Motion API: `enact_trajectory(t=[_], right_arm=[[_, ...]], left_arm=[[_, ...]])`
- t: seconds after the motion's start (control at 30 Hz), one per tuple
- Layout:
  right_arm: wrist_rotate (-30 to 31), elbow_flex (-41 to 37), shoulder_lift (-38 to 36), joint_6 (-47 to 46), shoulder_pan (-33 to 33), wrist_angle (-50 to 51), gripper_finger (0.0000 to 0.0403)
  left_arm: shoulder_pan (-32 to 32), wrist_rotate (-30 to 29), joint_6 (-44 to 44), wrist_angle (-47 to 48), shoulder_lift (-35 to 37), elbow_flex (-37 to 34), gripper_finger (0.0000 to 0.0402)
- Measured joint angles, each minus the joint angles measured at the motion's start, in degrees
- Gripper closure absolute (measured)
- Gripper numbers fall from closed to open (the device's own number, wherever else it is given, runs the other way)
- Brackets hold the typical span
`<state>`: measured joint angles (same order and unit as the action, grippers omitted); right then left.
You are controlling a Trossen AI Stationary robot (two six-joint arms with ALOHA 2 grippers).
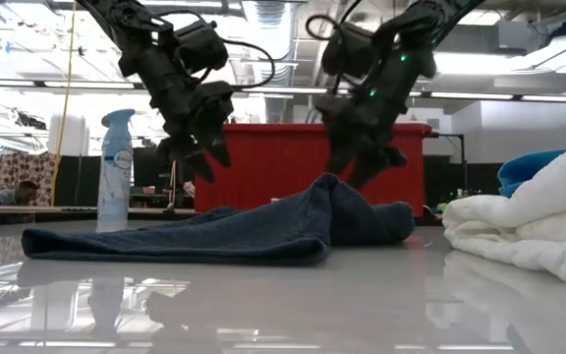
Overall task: Fold laundry
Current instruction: Fold the dark blue shorts
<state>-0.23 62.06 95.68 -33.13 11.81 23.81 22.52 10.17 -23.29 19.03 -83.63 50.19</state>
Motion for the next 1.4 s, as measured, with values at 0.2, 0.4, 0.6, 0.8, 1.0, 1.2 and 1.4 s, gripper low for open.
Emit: enact_trajectory(t=[0.2,0.4,0.6,0.8,1.0,1.2,1.4], right_arm=[[-1.22,0.0,3.44,0.18,0.37,-2.88,0.0143],[-1.0,0.0,4.08,0.76,1.08,-3.96,0.0143],[-0.26,0.02,4.9,0.67,2.38,-4.67,0.0143],[-1.72,0.02,8.5,-0.04,2.54,-5.82,0.0143],[-2.51,0.81,10.36,-4.15,2.5,-5.05,0.0159],[-2.56,1.04,10.27,-5.05,3.25,-4.07,0.0264],[-3.18,3.39,10.34,-4.69,3.28,-3.38,0.0364]], left_arm=[[0.24,0.07,-0.37,-2.11,0.04,-0.91,0.0155],[0.24,2.0,-5.12,-11.23,0.04,-7.84,0.0154],[-0.66,2.78,-8.8,-17.45,0.04,-12.63,0.0154],[-1.75,2.64,-7.96,-17.28,0.04,-12.81,0.0154],[-2.58,1.54,-7.87,-17.03,0.04,-12.81,0.0154],[-3.15,-0.15,-7.41,-17.35,0.04,-12.81,0.0154],[-3.1,-2.53,-7.37,-17.31,0.04,-12.81,0.0155]])
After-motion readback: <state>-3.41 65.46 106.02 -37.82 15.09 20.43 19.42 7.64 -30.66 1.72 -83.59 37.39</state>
